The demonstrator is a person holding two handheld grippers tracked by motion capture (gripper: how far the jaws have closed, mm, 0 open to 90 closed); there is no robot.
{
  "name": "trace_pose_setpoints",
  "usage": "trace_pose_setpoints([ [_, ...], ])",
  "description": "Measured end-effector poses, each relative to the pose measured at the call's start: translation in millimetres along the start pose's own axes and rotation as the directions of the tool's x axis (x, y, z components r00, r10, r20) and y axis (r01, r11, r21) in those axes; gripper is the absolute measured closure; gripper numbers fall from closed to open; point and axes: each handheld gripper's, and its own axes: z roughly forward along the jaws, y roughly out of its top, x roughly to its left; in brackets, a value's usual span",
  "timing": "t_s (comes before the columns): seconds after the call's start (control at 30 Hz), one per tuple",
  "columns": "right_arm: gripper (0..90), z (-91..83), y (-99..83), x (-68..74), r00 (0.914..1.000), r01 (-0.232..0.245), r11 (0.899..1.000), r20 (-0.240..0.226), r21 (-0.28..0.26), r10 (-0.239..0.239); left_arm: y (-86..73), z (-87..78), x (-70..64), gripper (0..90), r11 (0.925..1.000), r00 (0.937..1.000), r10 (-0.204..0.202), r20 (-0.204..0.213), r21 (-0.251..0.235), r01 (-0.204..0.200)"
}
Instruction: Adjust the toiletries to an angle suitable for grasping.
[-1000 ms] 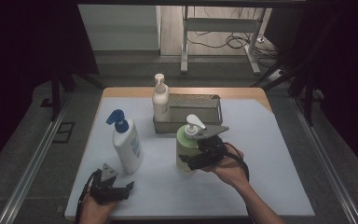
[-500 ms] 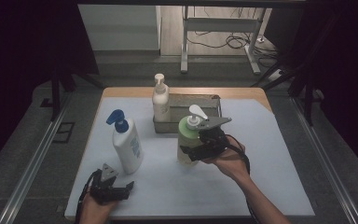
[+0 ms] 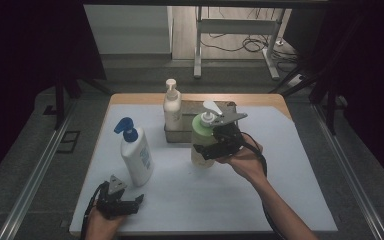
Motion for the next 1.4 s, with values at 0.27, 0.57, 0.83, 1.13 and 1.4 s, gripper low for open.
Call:
trace_pose_setpoints([
  [0.27, 11.6, 0.5, 13.4, -9.0, 0.9998, -0.016, 1.0, 0.012, -0.008, 0.016, 0.0, 0.1, 0.0, 12.1, 1.0, 1.0, -0.001, 0.0, -0.001, 0.001],
  [0.57, 11.6, 3.4, 25.6, -16.0, 0.9993, -0.025, 1.0, 0.026, -0.01, 0.026, 0.0, 0.1, 0.0, 12.1, 1.0, 1.0, -0.001, 0.0, -0.001, 0.001],
  [0.83, 11.6, 6.9, 37.9, -22.9, 0.9986, -0.037, 0.999, 0.039, -0.01, 0.037, 0.0, 0.1, 0.0, 12.1, 1.0, 1.0, -0.001, 0.0, -0.001, 0.001],
  [1.13, 11.6, 14.6, 49.4, -29.9, 0.9974, -0.044, 0.999, 0.056, -0.005, 0.044, 0.1, 0.0, 0.1, 12.2, 1.0, 1.0, -0.001, 0.001, 0.0, 0.001],
  [1.4, 11.6, 25.2, 55.2, -39.3, 0.9955, -0.066, 0.998, 0.068, 0.002, 0.066, 0.1, 0.0, 0.0, 12.1, 1.0, 1.0, -0.001, 0.001, 0.0, 0.001],
])
